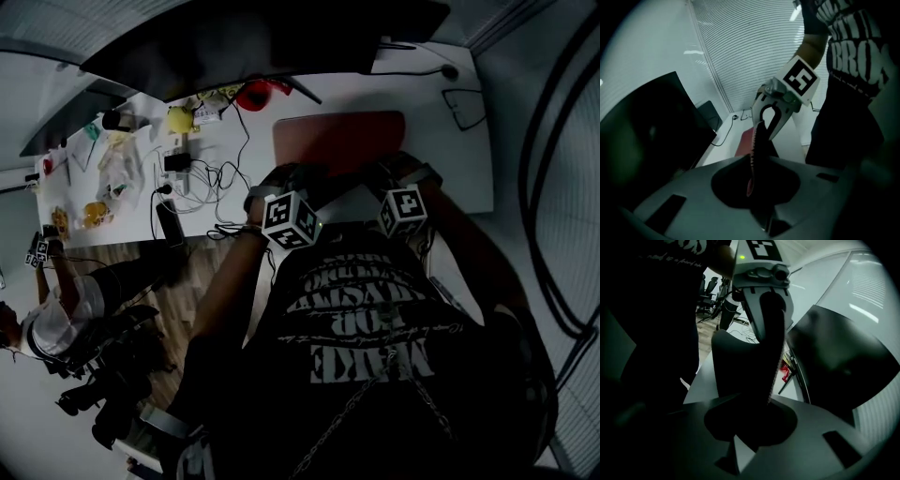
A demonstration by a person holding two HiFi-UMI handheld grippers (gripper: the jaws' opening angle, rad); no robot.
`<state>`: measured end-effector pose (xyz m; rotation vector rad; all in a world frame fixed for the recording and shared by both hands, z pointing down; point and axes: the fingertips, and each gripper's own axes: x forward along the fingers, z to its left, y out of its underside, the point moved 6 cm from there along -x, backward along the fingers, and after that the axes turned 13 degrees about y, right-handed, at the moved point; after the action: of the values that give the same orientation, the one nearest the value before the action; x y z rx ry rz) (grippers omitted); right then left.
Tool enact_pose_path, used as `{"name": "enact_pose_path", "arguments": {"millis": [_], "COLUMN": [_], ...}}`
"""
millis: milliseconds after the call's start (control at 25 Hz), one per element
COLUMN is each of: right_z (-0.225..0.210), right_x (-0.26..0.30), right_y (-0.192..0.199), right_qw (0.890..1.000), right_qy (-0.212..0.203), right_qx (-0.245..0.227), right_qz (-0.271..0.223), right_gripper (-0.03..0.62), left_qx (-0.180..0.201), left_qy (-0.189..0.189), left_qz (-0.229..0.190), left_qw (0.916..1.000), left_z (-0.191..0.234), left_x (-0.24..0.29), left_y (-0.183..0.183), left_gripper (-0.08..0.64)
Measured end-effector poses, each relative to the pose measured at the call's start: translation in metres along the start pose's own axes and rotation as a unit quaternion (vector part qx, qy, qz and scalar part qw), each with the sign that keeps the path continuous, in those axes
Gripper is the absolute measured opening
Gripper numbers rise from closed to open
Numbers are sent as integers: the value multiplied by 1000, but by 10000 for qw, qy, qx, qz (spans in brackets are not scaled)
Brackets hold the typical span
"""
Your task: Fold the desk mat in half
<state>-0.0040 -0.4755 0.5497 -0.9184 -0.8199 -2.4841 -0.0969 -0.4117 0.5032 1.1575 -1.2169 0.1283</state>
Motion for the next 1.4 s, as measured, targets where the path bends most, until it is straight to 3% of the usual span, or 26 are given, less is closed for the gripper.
{"name": "enact_pose_path", "arguments": {"millis": [120, 320, 400, 560, 600, 640, 720, 920, 1120, 1280, 1400], "right_z": [-2, -14, -27, -51, -56, -61, -68, -80, -127, -169, -189], "right_x": [12, 47, 64, 104, 112, 117, 118, 68, -20, -97, -148], "right_y": [7, 49, 75, 121, 127, 129, 126, 111, 87, 70, 64], "right_qw": [9994, 9937, 9930, 9868, 9849, 9845, 9865, 9803, 9659, 9409, 9179], "right_qy": [-158, -570, -405, 370, 524, 650, 823, 1386, 2034, 2810, 3418], "right_qx": [304, 574, 335, -591, -718, -717, -422, 662, 1127, 1391, 1495], "right_qz": [71, 777, 1058, 1459, 1488, 1465, 1354, 1243, 1138, 1280, 1350], "right_gripper": [57, 161, 197, 202, 190, 110, 46, 22, 26, 26, 26], "left_qx": [-278, -573, -663, -956, -1009, -1077, -1228, -1524, -1194, -629, -188], "left_qy": [225, 364, 240, -23, -142, -285, -570, -1100, -1575, -1866, -1868], "left_qz": [-105, -216, -278, -413, -398, -383, -368, -531, -848, -1214, -1312], "left_qw": [9993, 9975, 9971, 9946, 9940, 9930, 9901, 9807, 9766, 9729, 9734], "left_z": [-16, -38, -42, -48, -48, -48, -43, -27, 15, 43, 56], "left_x": [-6, -26, -41, -73, -79, -83, -90, -121, -159, -190, -198], "left_y": [7, 22, 25, 30, 32, 34, 41, 62, 55, 23, 3], "left_gripper": [25, 25, 24, 25, 25, 25, 25, 25, 25, 25, 25]}}
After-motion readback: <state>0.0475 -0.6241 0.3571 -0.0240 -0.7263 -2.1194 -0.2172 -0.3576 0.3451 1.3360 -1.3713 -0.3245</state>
